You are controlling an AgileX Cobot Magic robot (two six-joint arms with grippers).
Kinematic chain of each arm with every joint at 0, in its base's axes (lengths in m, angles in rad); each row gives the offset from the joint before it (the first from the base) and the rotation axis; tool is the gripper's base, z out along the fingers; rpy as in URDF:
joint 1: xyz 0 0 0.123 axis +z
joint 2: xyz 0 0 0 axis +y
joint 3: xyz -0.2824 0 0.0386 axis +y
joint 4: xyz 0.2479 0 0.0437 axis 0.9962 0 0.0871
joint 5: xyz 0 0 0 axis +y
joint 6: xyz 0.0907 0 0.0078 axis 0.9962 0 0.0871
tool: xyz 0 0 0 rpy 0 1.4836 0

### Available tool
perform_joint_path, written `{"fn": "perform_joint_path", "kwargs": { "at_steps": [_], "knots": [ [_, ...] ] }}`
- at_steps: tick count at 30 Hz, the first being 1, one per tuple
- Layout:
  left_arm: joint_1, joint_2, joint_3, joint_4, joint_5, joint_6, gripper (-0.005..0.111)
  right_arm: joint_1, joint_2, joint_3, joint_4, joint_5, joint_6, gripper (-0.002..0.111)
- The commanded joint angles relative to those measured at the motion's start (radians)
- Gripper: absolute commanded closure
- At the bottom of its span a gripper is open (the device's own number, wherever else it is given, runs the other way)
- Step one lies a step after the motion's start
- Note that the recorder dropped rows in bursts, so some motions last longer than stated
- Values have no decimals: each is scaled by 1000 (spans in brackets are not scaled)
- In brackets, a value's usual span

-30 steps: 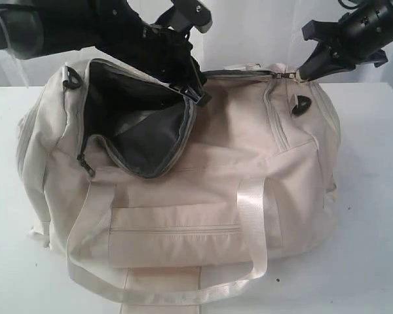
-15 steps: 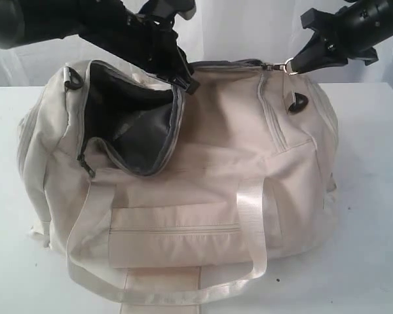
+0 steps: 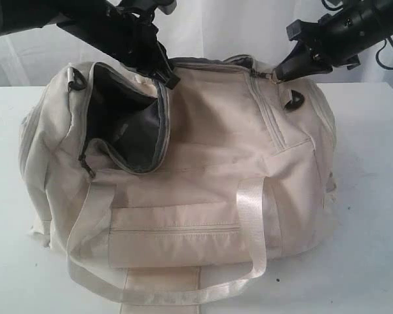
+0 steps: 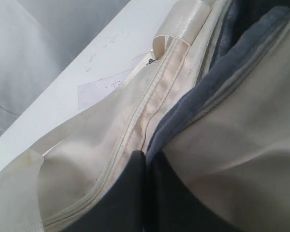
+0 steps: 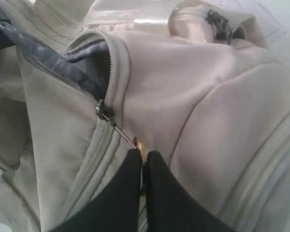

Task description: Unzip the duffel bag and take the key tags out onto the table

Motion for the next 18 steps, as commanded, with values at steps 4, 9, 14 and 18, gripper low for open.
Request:
{"fn": "perform_joint_path", "kwargs": {
  "at_steps": [4,9,14,18],
  "knots": [
    [23,-14,3,42,17,-12,107,-10,-24,14,-57,62,-12,108],
    [23,-14,3,42,24,-12,107,-10,-92,14,-57,62,-12,108],
    [23,-14,3,15,31,-12,107,13,-116,57,-57,62,3,108],
    [23,-14,3,-21,49,3,107,57,-126,130,-57,62,3,108]
  ]
}}
